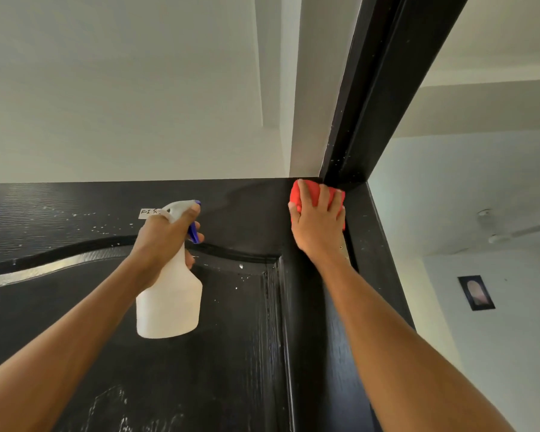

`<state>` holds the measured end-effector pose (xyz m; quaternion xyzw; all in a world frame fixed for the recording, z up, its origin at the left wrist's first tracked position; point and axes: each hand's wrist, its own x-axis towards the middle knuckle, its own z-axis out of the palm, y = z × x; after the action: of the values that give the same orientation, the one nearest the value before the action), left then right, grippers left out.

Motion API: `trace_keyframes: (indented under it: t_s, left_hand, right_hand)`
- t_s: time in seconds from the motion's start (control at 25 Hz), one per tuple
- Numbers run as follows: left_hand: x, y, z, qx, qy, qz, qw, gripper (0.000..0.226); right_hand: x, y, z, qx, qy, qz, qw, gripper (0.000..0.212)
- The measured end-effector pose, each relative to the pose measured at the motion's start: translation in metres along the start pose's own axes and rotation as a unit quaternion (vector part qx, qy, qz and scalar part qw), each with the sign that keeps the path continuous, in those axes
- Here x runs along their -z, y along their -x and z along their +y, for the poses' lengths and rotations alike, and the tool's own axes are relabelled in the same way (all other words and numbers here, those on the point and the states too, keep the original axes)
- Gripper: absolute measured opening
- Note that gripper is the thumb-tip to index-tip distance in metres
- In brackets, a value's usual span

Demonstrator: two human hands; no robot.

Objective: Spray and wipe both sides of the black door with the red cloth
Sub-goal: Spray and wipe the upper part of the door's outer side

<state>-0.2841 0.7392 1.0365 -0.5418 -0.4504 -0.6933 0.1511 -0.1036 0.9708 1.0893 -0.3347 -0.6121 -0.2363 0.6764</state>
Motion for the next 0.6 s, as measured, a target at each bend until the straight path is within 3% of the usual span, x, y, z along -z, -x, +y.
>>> trace_keyframes:
  t_s: [0.2,0.32,0.4,0.48,0.6]
  left_hand:
    - [0.011,0.018,-0.003,0.038,-0.015,0.025,0.999,0.036]
    - [0.016,0.025,-0.005,0.055,-0.023,0.039,0.997,0.040]
    - [0.018,0.025,-0.009,0.062,-0.037,0.047,0.996,0.042]
    - [0.020,0.023,-0.013,0.061,-0.041,0.045,0.996,0.042]
    - [0.027,0.016,-0.017,0.044,-0.040,0.044,0.997,0.040]
  right_hand:
    - [-0.014,0.091,-0.060,0.040,-0.043,0.038,0.998,0.065]
    - [-0.021,0.117,-0.098,0.198,-0.036,-0.009,0.979,0.066]
    - [-0.019,0.105,-0.090,0.266,-0.017,-0.012,0.964,0.063]
    - [-0.017,0.097,-0.067,0.242,-0.004,0.013,0.970,0.061]
    - [-0.021,0.093,-0.046,0.100,-0.011,0.049,0.994,0.060]
